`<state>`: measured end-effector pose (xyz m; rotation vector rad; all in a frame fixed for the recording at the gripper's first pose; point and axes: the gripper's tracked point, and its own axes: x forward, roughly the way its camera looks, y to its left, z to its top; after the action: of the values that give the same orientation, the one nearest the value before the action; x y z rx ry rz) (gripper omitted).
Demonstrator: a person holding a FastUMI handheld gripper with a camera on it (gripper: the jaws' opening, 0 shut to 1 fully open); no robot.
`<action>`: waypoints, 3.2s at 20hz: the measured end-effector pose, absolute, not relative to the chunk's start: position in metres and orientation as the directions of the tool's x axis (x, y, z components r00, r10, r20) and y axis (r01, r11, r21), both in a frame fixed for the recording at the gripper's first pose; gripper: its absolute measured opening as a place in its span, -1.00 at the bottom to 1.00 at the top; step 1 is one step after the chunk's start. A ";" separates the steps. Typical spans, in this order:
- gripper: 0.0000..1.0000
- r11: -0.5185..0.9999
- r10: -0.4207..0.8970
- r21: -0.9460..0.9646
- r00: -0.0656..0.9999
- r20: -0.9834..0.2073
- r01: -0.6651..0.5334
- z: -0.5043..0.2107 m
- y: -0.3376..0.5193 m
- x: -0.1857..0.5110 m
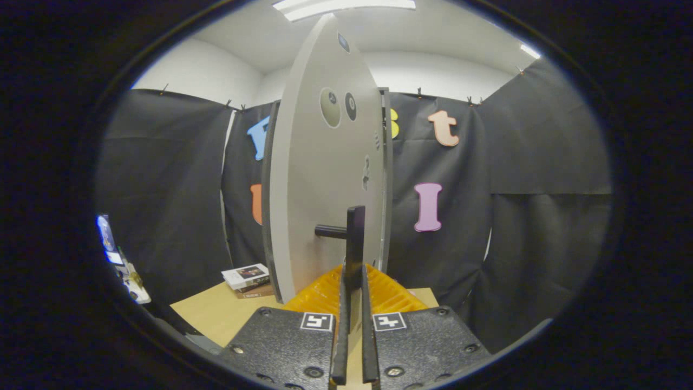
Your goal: Open the shoe cabinet door, grab the shoes and put them into the shoe cabinet, then close the shoe cabinet door.
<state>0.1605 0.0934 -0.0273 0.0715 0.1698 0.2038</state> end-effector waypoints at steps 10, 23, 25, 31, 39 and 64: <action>-0.89 0.980 0.153 0.151 0.975 -0.159 -0.129 -0.027 0.077 0.162; -0.87 0.983 0.161 0.103 0.985 -0.063 -0.154 -0.022 0.083 0.139; -0.67 0.987 0.124 0.107 0.990 -0.070 -0.116 -0.025 0.078 0.135; 1.00 0.994 0.075 0.080 0.997 -0.032 -0.072 -0.036 0.079 0.132; 1.00 0.980 0.173 0.117 0.980 -0.097 -0.161 -0.070 0.111 0.122; 1.00 0.978 0.209 0.077 0.952 -0.225 -0.196 -0.175 0.163 0.168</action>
<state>0.1677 0.1630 -0.1752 0.0539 0.2345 0.2061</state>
